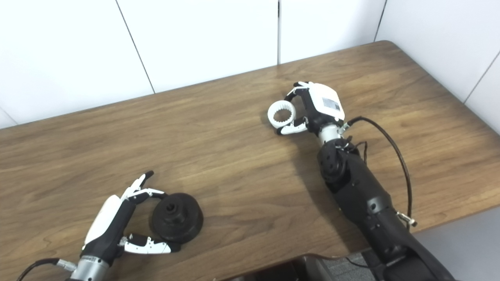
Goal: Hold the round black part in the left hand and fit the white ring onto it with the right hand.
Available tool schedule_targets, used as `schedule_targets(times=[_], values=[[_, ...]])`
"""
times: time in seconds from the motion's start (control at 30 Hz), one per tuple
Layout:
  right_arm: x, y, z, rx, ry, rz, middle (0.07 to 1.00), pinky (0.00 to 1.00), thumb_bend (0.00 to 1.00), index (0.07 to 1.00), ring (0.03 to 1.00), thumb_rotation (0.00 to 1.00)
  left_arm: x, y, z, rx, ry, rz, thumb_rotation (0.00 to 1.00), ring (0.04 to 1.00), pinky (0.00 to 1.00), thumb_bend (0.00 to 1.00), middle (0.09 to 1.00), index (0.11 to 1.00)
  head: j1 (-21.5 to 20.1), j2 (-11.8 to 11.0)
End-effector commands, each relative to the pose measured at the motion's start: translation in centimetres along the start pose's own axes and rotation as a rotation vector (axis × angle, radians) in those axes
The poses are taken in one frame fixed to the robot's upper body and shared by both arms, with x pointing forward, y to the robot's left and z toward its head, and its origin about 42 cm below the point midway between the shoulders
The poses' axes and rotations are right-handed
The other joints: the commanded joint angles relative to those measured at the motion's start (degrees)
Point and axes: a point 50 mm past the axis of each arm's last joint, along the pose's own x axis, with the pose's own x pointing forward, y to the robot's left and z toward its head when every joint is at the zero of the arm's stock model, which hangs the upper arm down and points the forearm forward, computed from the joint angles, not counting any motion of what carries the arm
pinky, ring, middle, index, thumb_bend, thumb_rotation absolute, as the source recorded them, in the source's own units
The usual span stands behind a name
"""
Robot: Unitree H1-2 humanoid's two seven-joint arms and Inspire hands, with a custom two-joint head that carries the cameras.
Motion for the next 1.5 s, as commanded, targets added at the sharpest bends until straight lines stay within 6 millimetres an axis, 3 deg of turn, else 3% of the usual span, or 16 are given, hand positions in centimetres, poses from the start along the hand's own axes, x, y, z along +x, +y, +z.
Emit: schedule_targets(times=[0.0,0.53,0.83,1.13,1.47], values=[[0.7,-1.1,0.4,-0.011,-0.039,-0.05,0.833,0.97,0.52,0.484,0.921,0.14,0.3,1.2,1.0,0.027,-0.048,0.044,0.2,1.0,1.0,0.92,1.0,0.552,0.08,0.04],[-0.2,-1.9,1.4,0.039,-0.093,-0.105,0.83,1.0,0.52,0.483,0.916,0.14,0.5,1.3,0.9,0.033,-0.048,0.044,0.2,1.0,1.0,0.92,1.0,0.551,0.16,0.25],[-1.8,-3.2,3.6,0.118,-0.159,-0.152,0.835,0.92,0.52,0.483,0.909,0.14,0.7,1.2,1.0,0.032,-0.051,0.048,0.19,1.0,1.0,0.92,1.0,0.55,0.62,0.63],[-3.0,-4.3,5.6,0.155,-0.231,-0.184,0.836,0.95,0.52,0.483,0.919,0.14,0.8,1.0,1.1,0.022,-0.054,0.053,0.2,1.0,1.0,0.93,1.0,0.548,0.82,0.73],[-4.9,-5.7,8.1,0.215,-0.329,-0.179,0.827,0.89,0.52,0.482,0.913,0.14,0.9,0.8,1.3,0.022,-0.055,0.056,0.19,1.0,1.0,0.93,1.0,0.55,2.66,1.33]])
